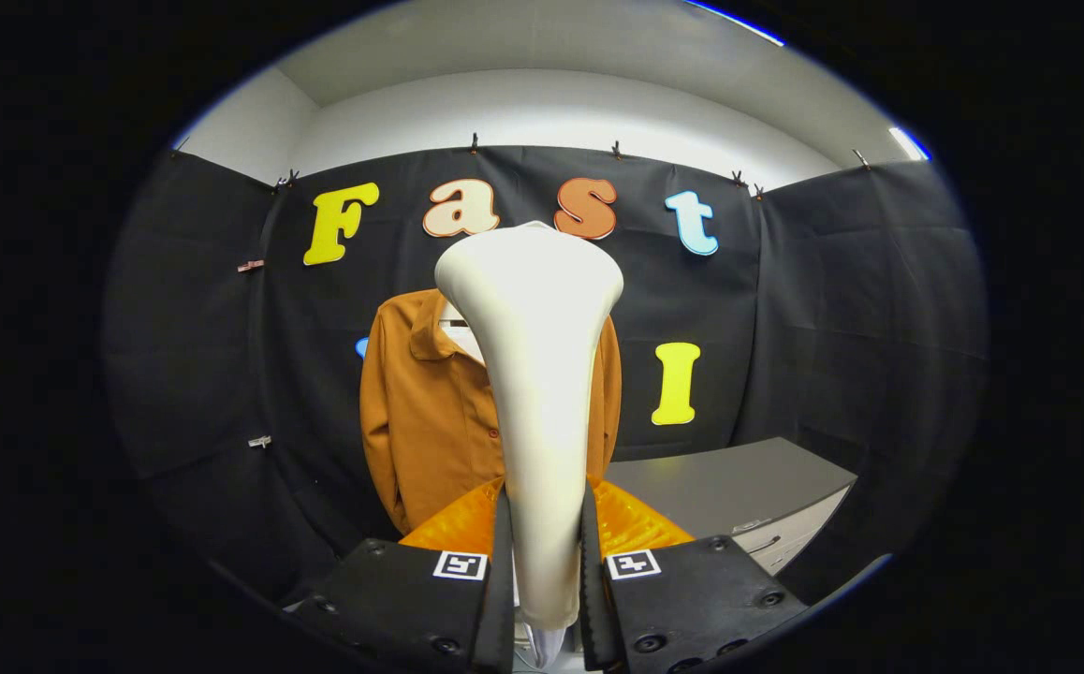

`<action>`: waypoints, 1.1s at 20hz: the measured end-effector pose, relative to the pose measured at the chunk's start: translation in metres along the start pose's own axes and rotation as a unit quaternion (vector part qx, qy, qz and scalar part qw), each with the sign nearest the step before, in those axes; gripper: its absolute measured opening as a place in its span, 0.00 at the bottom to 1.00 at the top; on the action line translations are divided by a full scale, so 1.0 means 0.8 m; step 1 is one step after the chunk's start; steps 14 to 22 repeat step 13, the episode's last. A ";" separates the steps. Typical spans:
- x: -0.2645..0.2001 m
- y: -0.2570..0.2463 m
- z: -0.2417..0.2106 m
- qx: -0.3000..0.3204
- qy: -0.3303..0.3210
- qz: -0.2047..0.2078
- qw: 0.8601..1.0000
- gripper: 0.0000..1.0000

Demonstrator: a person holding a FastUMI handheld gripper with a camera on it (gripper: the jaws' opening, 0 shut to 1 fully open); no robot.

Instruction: Iron the clothes twice with a garment steamer, once on the left side and once on the right side.

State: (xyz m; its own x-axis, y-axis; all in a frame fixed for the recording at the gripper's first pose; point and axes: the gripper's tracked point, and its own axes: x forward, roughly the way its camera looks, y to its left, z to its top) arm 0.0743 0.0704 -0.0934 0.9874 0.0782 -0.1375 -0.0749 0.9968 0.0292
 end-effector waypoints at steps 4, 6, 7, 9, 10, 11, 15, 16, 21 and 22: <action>-0.002 0.001 0.002 -0.002 -0.001 0.000 1.000 0.32; -0.002 0.001 0.001 -0.001 0.000 0.001 1.000 0.32; -0.004 0.000 0.000 0.001 0.000 0.000 1.000 0.32; -0.003 -0.001 0.000 0.002 0.000 -0.001 1.000 0.32; -0.003 -0.001 0.000 0.002 0.001 0.000 1.000 0.32; -0.003 -0.001 0.001 0.003 0.000 0.000 1.000 0.32; -0.005 -0.002 0.003 0.003 -0.001 -0.001 1.000 0.32; -0.005 -0.002 0.003 0.003 -0.001 -0.001 1.000 0.32; -0.005 -0.002 0.003 0.003 -0.001 -0.001 1.000 0.32; -0.005 -0.002 0.003 0.003 -0.001 -0.001 1.000 0.32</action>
